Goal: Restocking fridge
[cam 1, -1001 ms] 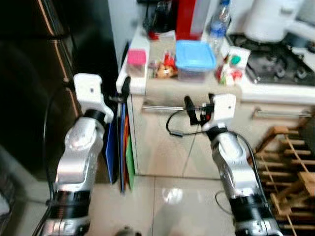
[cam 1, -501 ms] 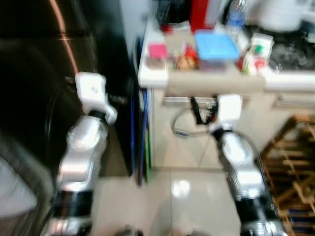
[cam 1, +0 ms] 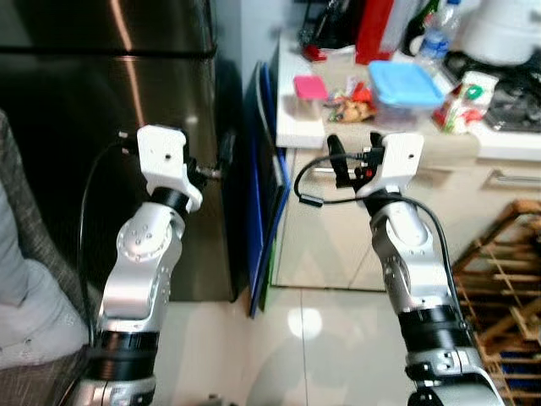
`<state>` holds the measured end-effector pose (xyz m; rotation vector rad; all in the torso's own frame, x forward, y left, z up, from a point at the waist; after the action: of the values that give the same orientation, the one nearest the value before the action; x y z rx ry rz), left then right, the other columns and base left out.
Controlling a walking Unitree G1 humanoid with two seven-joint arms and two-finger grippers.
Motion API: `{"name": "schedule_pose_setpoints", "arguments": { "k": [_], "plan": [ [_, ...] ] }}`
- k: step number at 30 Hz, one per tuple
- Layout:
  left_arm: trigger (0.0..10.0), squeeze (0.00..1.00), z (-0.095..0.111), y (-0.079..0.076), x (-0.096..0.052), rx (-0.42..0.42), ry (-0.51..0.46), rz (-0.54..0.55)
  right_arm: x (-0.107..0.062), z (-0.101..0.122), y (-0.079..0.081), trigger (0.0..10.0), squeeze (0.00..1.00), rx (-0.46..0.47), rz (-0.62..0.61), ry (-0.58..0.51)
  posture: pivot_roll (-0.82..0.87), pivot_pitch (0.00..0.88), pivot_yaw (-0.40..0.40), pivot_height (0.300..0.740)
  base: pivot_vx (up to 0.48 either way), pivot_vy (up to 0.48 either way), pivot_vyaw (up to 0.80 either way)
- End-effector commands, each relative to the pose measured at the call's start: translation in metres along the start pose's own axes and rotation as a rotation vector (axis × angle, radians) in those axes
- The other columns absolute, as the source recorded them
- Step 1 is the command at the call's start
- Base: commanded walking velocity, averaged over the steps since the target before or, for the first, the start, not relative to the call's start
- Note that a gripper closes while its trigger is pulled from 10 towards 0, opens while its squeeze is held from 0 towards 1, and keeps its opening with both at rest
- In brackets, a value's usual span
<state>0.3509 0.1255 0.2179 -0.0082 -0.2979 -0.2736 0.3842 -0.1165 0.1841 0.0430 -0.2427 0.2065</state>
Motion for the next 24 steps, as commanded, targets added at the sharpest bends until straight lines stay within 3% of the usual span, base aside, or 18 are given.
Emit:
{"name": "schedule_pose_setpoints", "arguments": {
  "k": [1, 9, 17, 24],
  "plan": [
    [10.0, 0.0, 0.006, -0.007, 0.003, 0.023, -0.021, -0.038, 0.0, 0.008, -0.005, 10.0, 0.15, 0.004, -0.022, -0.035, -0.06, 0.036, 0.019, 0.74, 0.431, 0.0, 0.0],
    [10.0, 0.0, 0.007, -0.01, 0.003, 0.017, -0.02, -0.058, -0.001, 0.008, -0.01, 10.0, 0.15, 0.004, -0.04, -0.035, -0.06, 0.039, 0.026, 0.74, 0.434, 0.0, 0.0],
    [10.0, 0.0, 0.014, -0.011, 0.004, 0.015, -0.05, -0.06, 0.002, 0.021, -0.004, 10.0, 0.15, 0.003, -0.024, -0.074, -0.06, 0.039, 0.022, 0.74, 0.303, 0.368, 0.0],
    [10.0, 0.0, 0.021, -0.013, 0.005, 0.023, -0.075, -0.073, 0.015, 0.073, 0.007, 10.0, 0.15, 0.007, 0.012, -0.208, -0.05, 0.034, 0.022, 0.74, 0.273, 0.395, 0.0]
  ]
}}
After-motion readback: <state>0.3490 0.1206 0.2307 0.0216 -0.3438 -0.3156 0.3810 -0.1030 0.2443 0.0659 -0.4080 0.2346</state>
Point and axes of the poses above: a point about 5 cm out from each wrist's last joint towards the gripper, its own x axis pointing out of the wrist towards the gripper, its own z axis along the axis of the wrist's last joint, y = z × x, the point moved 5 cm from there along x, pointing out of the wrist towards the gripper, and after that the axes turned 4 degrees about -x, right-handed, at the moved point
